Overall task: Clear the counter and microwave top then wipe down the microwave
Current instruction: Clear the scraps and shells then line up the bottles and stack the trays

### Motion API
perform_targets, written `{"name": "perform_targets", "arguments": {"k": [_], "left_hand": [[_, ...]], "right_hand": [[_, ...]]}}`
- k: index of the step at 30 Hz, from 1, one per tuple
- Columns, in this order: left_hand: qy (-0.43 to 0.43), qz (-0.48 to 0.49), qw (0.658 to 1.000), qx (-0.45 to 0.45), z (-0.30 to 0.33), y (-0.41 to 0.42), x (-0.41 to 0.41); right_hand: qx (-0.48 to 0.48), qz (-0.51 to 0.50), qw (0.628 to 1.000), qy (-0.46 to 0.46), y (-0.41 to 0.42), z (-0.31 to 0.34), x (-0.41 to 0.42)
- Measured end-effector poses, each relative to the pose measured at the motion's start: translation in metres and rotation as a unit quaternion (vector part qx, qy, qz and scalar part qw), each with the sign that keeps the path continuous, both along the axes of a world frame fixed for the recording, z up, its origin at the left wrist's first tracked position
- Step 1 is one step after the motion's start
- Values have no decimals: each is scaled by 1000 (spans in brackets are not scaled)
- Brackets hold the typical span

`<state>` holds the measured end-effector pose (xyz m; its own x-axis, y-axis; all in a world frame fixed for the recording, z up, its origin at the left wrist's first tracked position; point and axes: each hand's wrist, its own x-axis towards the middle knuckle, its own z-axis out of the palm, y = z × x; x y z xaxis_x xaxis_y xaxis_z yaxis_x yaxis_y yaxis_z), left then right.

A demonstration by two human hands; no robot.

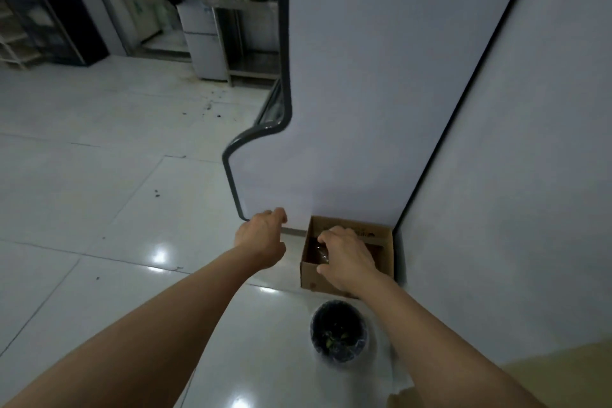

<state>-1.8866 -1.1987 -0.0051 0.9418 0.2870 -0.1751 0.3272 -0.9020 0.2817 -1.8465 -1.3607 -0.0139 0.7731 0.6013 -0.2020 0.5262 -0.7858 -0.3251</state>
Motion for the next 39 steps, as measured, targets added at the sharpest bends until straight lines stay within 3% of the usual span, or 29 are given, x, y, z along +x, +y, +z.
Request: {"name": "perform_targets", "arguments": {"k": [16,39], "left_hand": [[-65,108,990,65,91,118,-62],[-108,102,989,3,121,463,-80]], "right_hand": [[23,95,994,-50,124,104,-15],[17,74,996,-45,465,133,-22]]}}
